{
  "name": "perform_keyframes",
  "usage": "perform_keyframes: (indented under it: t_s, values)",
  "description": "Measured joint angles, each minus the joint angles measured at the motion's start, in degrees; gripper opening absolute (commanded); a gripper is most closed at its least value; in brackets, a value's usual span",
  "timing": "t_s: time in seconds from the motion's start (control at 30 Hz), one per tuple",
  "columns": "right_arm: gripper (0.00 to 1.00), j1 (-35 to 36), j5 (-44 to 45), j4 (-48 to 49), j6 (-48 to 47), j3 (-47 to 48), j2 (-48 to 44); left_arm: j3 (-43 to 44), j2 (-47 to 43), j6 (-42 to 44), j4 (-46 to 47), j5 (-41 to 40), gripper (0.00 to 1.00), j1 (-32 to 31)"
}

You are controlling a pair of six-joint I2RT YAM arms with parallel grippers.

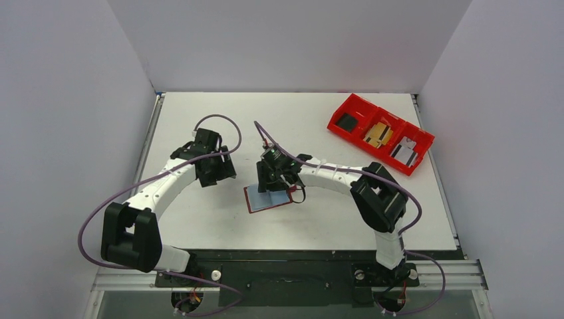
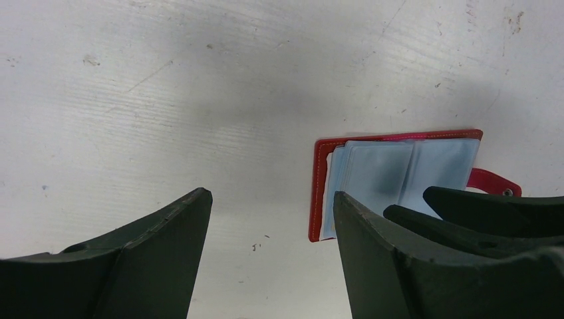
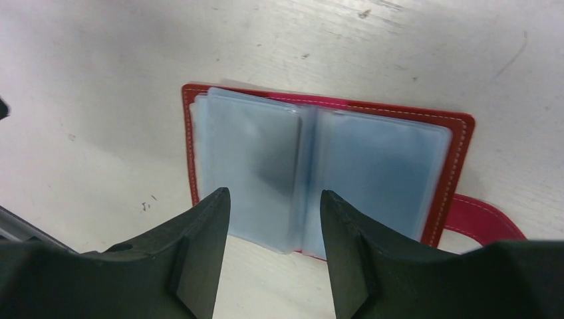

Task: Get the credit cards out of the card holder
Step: Remove the credit card from the card holder.

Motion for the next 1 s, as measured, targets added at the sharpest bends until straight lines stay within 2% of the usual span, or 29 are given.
perform_keyframes:
  t_s: [0.43, 0.5, 0.67, 0.73, 0.9, 1.0]
  values:
    - [0.48, 3.26, 4.00, -4.55, -2.29, 6.67, 6.14, -0.50, -0.11, 0.02, 0.09, 0.98, 0.66, 1.05]
    - [0.44, 3.45, 4.33, -4.70, -2.56, 7.48, 6.49, -0.50, -0.11, 0.04, 0.13, 1.22, 0.66, 1.07]
    - [0.15, 3.76, 5.11, -4.83, -2.91, 8.02, 7.06, -0.61, -0.11, 0.04, 0.28, 1.86, 0.66, 1.05]
    - [0.09, 3.65, 5.25, -4.70, -2.80, 8.04, 7.06, -0.98, -0.11, 0.04, 0.66, 2.23, 0.66, 1.07]
    - [0.00, 2.19, 3.02, -2.54, -2.29, 6.40, 6.88, -2.12, -0.11, 0.02, 1.55, 4.59, 0.62, 1.05]
    - [0.00, 0.39, -0.61, 0.66, -1.14, 3.52, 5.95, -2.40, 0.07, 0.02, 2.05, 6.34, 0.54, 1.03]
